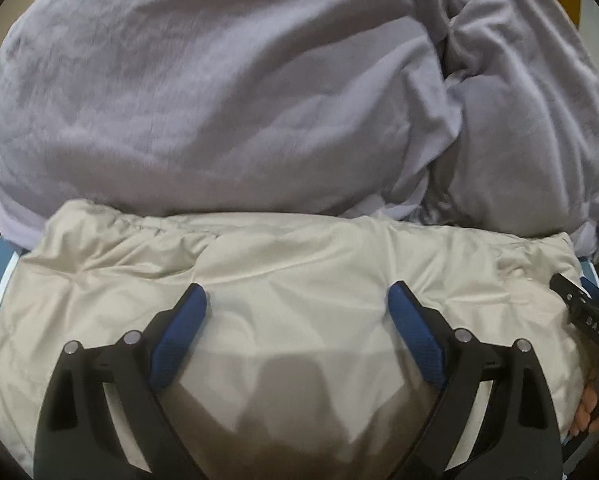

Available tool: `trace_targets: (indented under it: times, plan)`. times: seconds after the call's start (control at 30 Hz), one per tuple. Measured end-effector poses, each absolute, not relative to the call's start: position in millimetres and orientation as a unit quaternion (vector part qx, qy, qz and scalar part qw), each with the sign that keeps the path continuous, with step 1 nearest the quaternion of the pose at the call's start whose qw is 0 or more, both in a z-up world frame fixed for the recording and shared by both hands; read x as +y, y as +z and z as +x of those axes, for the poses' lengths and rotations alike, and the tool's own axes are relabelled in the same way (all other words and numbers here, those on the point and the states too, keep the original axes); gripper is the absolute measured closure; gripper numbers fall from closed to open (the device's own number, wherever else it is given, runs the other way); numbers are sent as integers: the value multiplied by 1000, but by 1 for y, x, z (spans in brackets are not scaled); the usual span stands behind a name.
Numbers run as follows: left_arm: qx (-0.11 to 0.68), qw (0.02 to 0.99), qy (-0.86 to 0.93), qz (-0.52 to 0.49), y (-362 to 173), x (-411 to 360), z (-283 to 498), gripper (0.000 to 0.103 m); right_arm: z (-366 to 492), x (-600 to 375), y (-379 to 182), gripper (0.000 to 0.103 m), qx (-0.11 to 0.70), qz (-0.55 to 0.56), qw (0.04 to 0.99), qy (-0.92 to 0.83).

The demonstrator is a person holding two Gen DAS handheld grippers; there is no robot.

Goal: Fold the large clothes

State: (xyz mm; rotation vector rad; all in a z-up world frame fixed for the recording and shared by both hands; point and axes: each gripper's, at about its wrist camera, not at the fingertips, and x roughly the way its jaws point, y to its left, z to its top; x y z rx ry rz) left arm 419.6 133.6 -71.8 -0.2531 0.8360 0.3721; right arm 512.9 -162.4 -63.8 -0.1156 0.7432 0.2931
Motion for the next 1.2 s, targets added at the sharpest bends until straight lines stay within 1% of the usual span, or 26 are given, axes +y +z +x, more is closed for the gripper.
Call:
trace_targets:
  times: [0.13, 0.43, 0.63, 0.9, 1.03, 1.2]
  plan:
    - [404, 888, 181, -127, -78, 138, 436, 9, 519, -157, -77, 24, 361, -65, 920, 142]
    - [409, 884, 184, -130, -90, 145, 445, 7, 535, -166, -95, 22, 363, -59, 919, 142]
    - [420, 877, 187, -139, -76, 148, 435, 7, 529, -168, -80, 22, 383, -54, 912, 136]
    - [405, 878, 219, -133, -43, 159, 367, 7, 486, -220, -49, 22, 384, -12, 917, 108]
    - [400, 868, 251, -153, -36, 176, 325, 7, 467, -248, -51, 20, 398, 15, 913, 93]
    - [398, 845, 298, -197, -40, 207, 261, 7, 447, -281, -69, 20, 436, 55, 896, 71]
